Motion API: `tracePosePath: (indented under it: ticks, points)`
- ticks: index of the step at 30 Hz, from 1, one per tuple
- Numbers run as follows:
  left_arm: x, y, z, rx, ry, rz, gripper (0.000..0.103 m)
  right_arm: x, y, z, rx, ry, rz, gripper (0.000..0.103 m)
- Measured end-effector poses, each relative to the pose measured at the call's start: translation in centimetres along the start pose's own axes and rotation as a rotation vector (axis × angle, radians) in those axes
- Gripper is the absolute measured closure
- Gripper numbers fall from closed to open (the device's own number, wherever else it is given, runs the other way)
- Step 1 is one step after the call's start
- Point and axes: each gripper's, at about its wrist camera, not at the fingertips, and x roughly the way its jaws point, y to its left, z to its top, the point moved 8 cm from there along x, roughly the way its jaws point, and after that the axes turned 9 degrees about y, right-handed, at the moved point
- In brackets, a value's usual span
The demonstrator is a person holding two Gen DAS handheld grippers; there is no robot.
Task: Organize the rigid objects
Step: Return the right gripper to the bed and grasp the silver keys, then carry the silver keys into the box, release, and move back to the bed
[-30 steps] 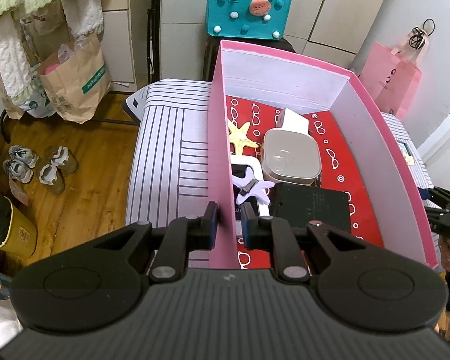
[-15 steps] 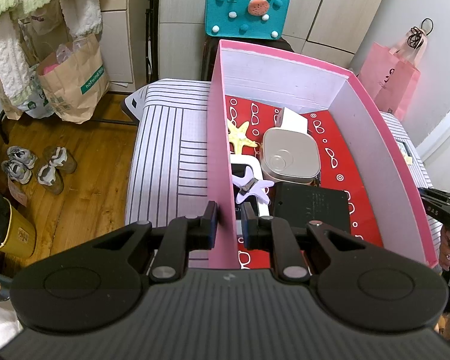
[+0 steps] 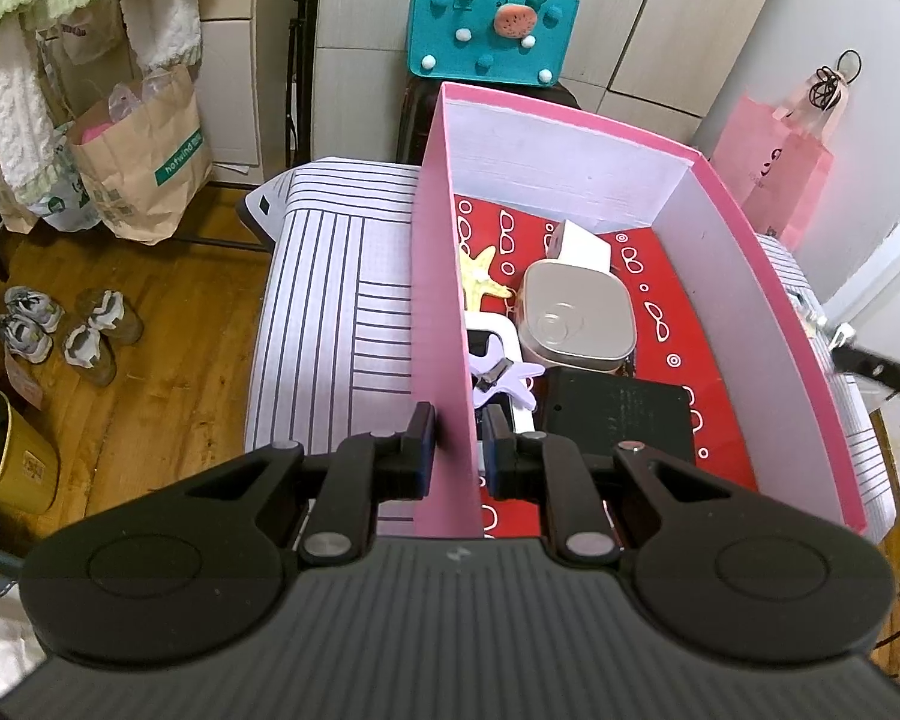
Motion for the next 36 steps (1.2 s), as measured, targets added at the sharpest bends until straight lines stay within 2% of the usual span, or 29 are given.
tracePosePath:
  ticks: [8,13,18,25,31,34,36]
  points:
    - [-0.1,-0.3,-0.1,0.017,0.005,0.014,0.088,-1.0,6.1,3.9,-0.120,0.009,0.149,0.096]
    - [-0.2,-0.2,-0.2,0.028,0.004,0.008,0.088,-0.3,10.7,4.9,-0.216,0.039,0.239,0.096]
    - [-0.2,0.0,0.0,0.037,0.018,-0.004,0.088,2.4,13.7,3.9,-0.245,0.168,0.320,0.096]
    - [-0.1,0.0,0.0,0.052,0.014,-0.011,0.088,7.4,16.4,0.1,-0.271,0.404,0.385,0.096]
    - [-0.1,0.1,0.0,0.055,0.012,-0.013,0.089,9.4,18.0,-2.1,-0.332,0.501,0.380,0.093]
    - [-0.1,0.0,-0.1,0.058,0.011,-0.013,0.089,8.7,17.5,-1.6,-0.354,0.450,0.318,0.089]
    - [-0.1,0.0,-0.1,0.057,0.011,-0.014,0.089,7.6,16.7,-0.7,-0.332,0.408,0.312,0.086]
